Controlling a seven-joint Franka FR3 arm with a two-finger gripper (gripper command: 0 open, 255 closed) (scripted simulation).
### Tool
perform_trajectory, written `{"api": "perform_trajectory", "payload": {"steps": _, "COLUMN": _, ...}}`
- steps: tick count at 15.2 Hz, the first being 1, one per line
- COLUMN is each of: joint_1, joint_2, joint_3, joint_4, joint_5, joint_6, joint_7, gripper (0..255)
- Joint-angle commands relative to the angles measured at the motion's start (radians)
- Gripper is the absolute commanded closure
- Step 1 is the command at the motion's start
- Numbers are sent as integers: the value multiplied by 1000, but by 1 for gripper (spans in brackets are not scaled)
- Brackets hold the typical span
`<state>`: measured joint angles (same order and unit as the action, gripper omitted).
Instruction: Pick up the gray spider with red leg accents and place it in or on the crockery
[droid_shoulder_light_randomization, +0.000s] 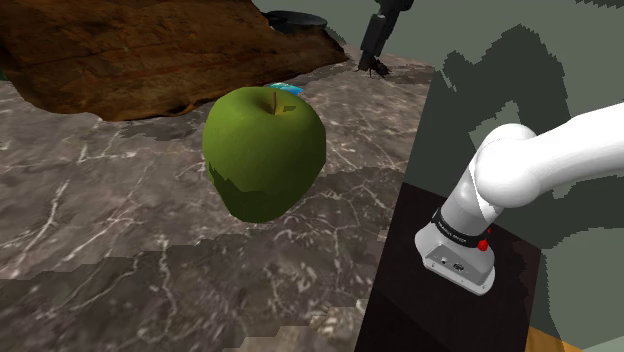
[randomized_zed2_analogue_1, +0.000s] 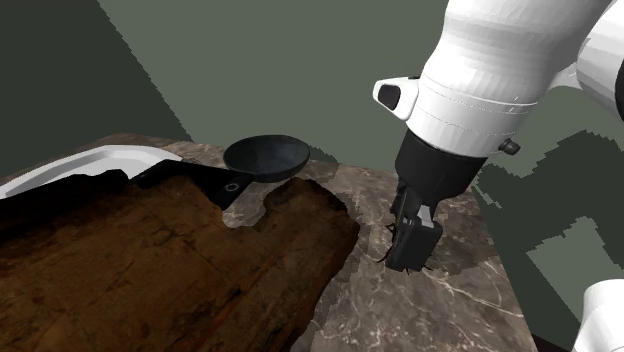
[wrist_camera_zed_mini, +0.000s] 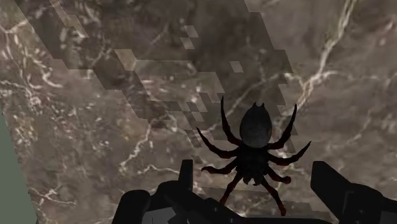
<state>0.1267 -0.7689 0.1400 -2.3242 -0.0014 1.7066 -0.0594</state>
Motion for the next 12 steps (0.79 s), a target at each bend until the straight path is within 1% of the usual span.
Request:
{"api": "perform_trajectory", "payload": {"steps": 1, "joint_1": 0, "joint_2": -1, "joint_3": 0, "joint_4": -2, "joint_5": 0, "joint_6": 1, "joint_7": 0, "gripper": 0}}
{"api": "perform_trajectory", "payload": {"steps": 4, "joint_1": 0, "joint_2": 0, "joint_3": 0, "joint_4": -1, "joint_5": 0, "joint_6": 1, "joint_7": 0, "gripper": 0}}
{"api": "perform_trajectory", "payload": {"steps": 5, "joint_1": 0, "joint_2": 0, "joint_3": 0, "joint_4": -1, "joint_5": 0, "joint_6": 1, "joint_7": 0, "gripper": 255}}
{"api": "perform_trajectory", "payload": {"steps": 12, "joint_1": 0, "joint_2": -1, "joint_3": -1, "joint_4": -2, "joint_5": 0, "joint_6": 1, "joint_7": -1, "gripper": 255}}
